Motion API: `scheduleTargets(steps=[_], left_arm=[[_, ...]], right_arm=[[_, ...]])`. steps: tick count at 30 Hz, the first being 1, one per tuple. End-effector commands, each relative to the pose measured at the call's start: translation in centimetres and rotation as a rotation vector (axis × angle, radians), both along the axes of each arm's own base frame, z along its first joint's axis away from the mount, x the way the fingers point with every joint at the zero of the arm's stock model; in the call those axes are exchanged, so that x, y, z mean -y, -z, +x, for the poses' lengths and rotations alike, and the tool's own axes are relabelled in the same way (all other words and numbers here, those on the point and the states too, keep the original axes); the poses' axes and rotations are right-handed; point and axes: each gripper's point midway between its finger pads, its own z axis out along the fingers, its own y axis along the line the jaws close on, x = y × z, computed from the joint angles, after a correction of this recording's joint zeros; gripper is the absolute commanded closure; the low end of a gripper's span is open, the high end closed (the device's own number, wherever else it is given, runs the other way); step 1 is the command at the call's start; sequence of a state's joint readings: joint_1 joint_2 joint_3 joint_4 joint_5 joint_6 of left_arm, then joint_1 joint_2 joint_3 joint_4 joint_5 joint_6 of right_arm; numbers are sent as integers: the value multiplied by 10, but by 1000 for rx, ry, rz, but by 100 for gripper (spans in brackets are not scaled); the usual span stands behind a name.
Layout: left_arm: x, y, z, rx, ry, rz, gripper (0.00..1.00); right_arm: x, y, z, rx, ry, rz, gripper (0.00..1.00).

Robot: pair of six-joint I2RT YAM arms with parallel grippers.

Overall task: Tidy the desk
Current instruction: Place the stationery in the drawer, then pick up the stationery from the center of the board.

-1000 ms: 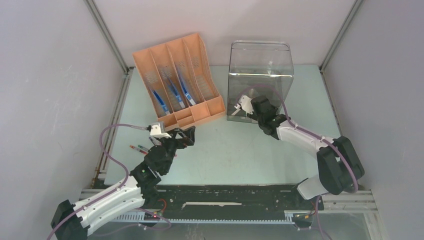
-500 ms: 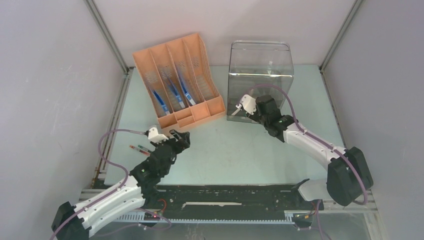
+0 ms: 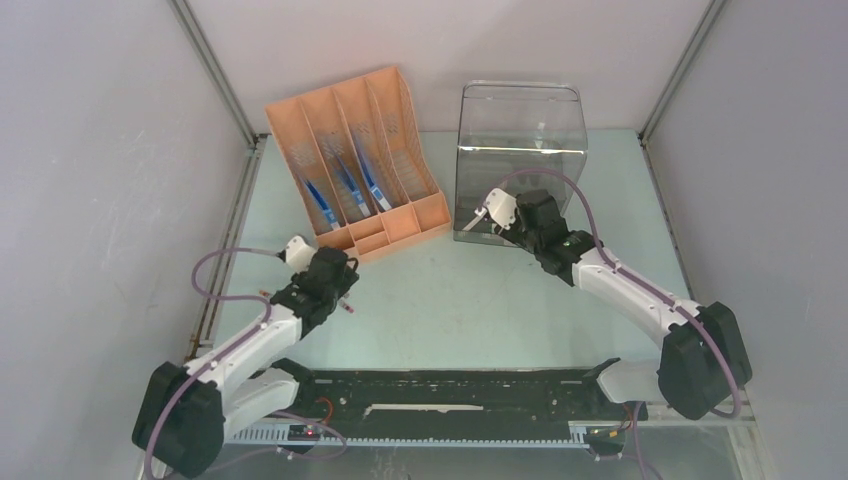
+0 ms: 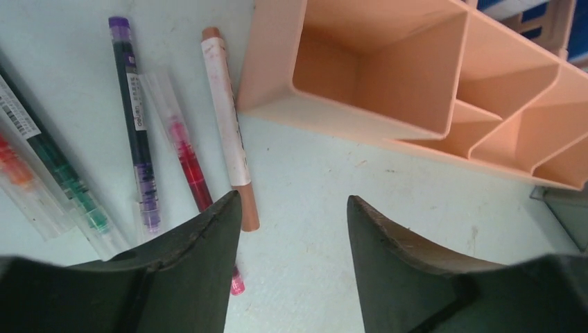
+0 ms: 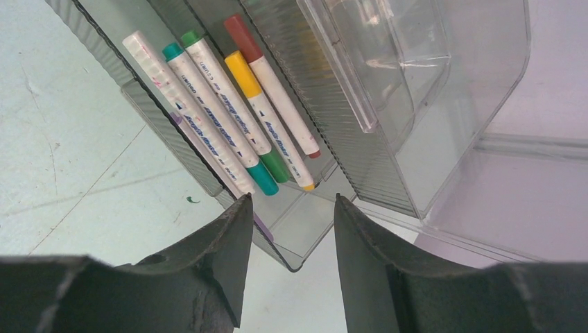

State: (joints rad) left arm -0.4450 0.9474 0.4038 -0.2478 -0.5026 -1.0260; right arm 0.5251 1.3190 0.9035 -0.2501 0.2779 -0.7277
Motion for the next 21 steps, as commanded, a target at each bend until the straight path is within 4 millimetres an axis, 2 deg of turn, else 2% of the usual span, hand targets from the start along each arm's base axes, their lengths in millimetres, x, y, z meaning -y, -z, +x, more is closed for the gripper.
scheduleTargets(steps=[1, 9, 21], left_arm=[[-4, 1, 3, -109, -59, 10, 39], [-4, 18, 9, -259, -74, 63, 48], [-9, 29, 12, -297, -106, 87, 49]], right_arm=[[-1, -17, 2, 40, 7, 48, 46], [-1, -17, 2, 37, 6, 50, 46], [-1, -16, 2, 32, 3, 51, 46]])
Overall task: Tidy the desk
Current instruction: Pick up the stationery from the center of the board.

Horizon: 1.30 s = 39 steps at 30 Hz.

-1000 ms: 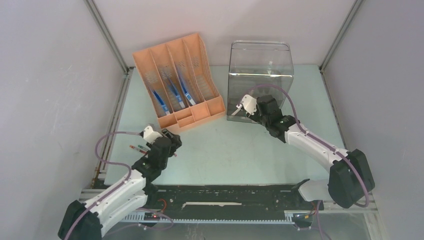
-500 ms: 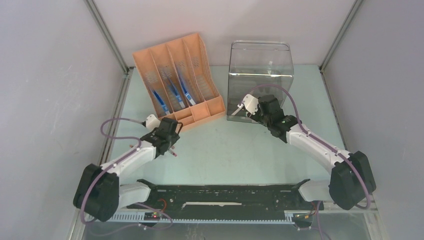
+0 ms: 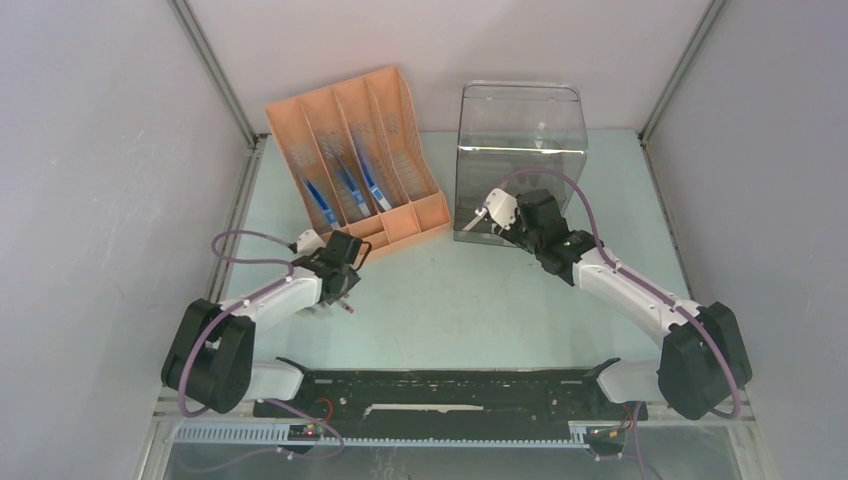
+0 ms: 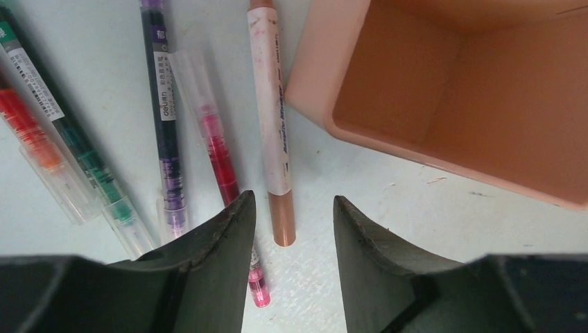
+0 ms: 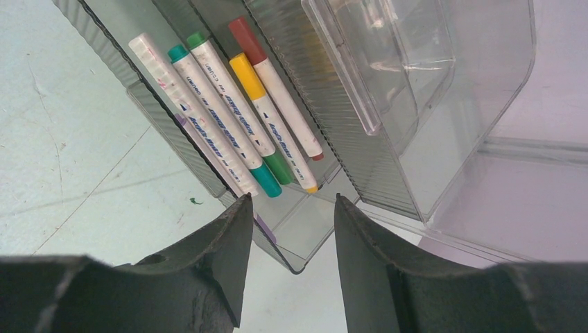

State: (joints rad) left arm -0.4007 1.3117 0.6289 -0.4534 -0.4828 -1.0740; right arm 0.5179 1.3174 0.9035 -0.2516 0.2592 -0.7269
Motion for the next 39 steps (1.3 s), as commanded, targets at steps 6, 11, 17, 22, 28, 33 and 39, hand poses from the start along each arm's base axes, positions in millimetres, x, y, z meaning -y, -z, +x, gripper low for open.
scheduleTargets(steps=[6, 11, 17, 22, 28, 33, 39], left_arm=[[-4, -1, 10, -2, -49, 6, 49], [-5, 3, 9, -27, -52, 14, 51], [-7, 8, 8, -62, -57, 28, 57], [-6, 8, 7, -79, -58, 29, 65], [-6, 9, 5, -100, -53, 27, 79], [-5, 9, 3, -106, -48, 26, 97], [-5, 3, 0, -79, -32, 11, 100]], right_arm=[[0, -17, 2, 38, 12, 43, 46], [0, -17, 1, 38, 11, 45, 46], [0, -19, 1, 41, 11, 48, 46], [1, -21, 1, 45, 14, 52, 46], [1, -22, 1, 46, 13, 58, 46], [2, -23, 0, 48, 13, 63, 46], [0, -24, -1, 45, 2, 74, 46]])
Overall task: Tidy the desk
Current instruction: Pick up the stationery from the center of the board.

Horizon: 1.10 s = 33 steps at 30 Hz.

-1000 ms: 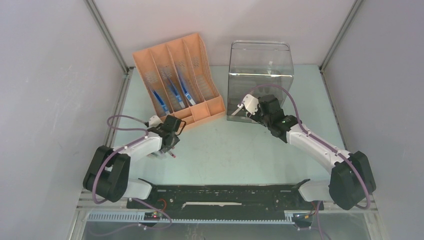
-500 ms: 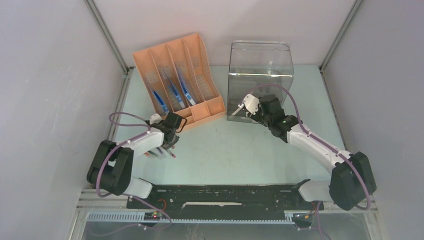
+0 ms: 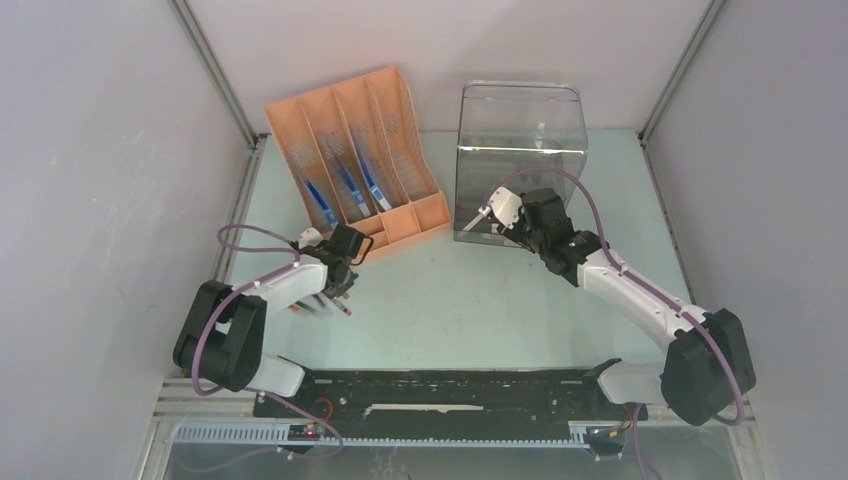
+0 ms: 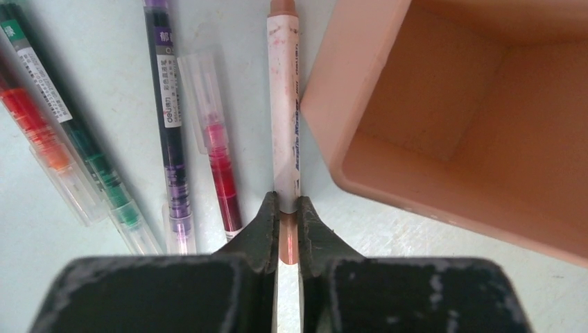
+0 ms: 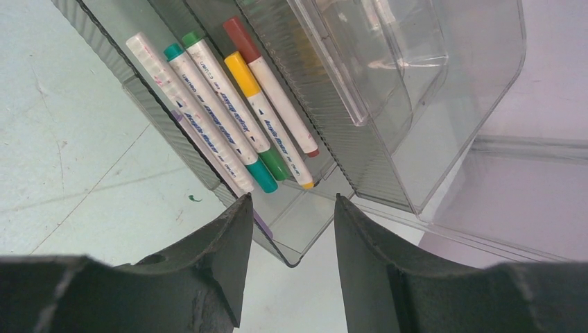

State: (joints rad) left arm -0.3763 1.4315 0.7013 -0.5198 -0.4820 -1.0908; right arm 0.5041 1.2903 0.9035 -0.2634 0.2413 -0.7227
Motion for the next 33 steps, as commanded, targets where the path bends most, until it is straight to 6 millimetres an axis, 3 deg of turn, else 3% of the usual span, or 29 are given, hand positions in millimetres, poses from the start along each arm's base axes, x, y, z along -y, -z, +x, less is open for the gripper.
scheduleTargets(steps=[1, 14, 21, 33], left_arm=[[1, -12, -1, 31, 7, -28, 100], [-5, -51, -13, 188, 9, -74, 100], [-7, -95, -17, 350, 36, -124, 100], [32, -165, -8, 732, 284, -312, 100]], right_arm=[[-4, -18, 0, 37, -4, 57, 45], [-8, -20, -3, 34, -24, 68, 45], [-16, -21, -8, 19, -60, 100, 45], [-44, -24, -29, -72, -177, 220, 45]])
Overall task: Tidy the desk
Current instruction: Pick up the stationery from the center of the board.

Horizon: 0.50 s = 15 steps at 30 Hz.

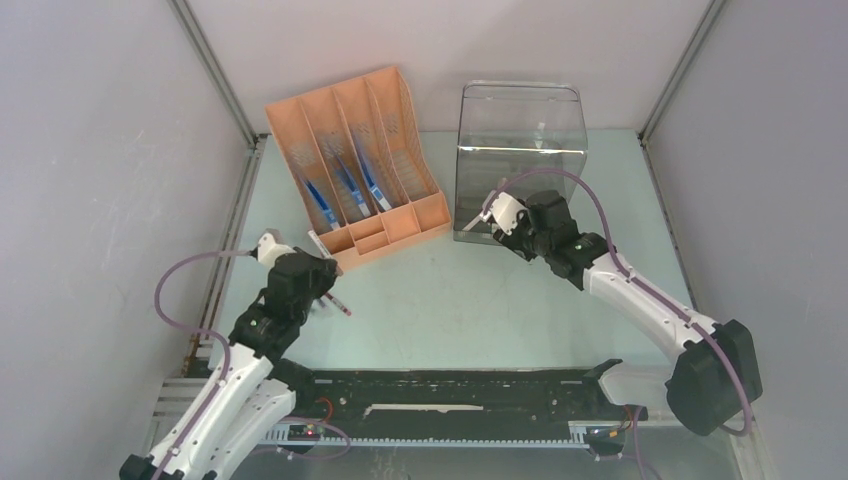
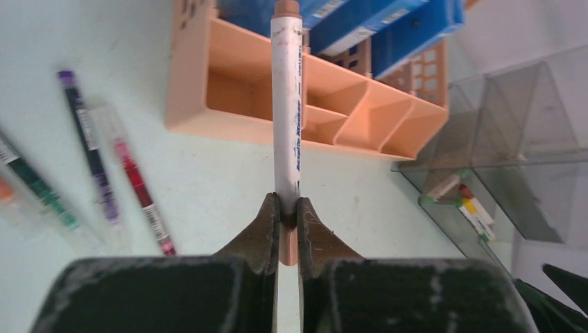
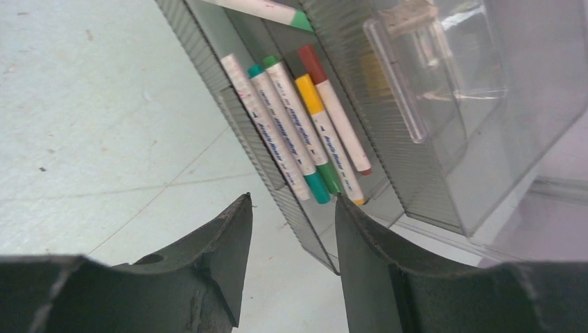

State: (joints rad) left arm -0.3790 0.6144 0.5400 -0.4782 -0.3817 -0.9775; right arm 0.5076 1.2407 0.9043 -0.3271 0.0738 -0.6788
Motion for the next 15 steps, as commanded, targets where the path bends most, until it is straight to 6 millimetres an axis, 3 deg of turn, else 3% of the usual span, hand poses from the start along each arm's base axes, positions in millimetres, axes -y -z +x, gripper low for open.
scheduleTargets(steps=[1, 15], left_arm=[[27, -30, 10, 182, 152, -46, 100], [108, -70, 12, 478, 469, -96, 100]], right_arm=[[-22, -24, -10, -9, -70, 113, 45], [-55, -37, -37, -142, -189, 279, 45]])
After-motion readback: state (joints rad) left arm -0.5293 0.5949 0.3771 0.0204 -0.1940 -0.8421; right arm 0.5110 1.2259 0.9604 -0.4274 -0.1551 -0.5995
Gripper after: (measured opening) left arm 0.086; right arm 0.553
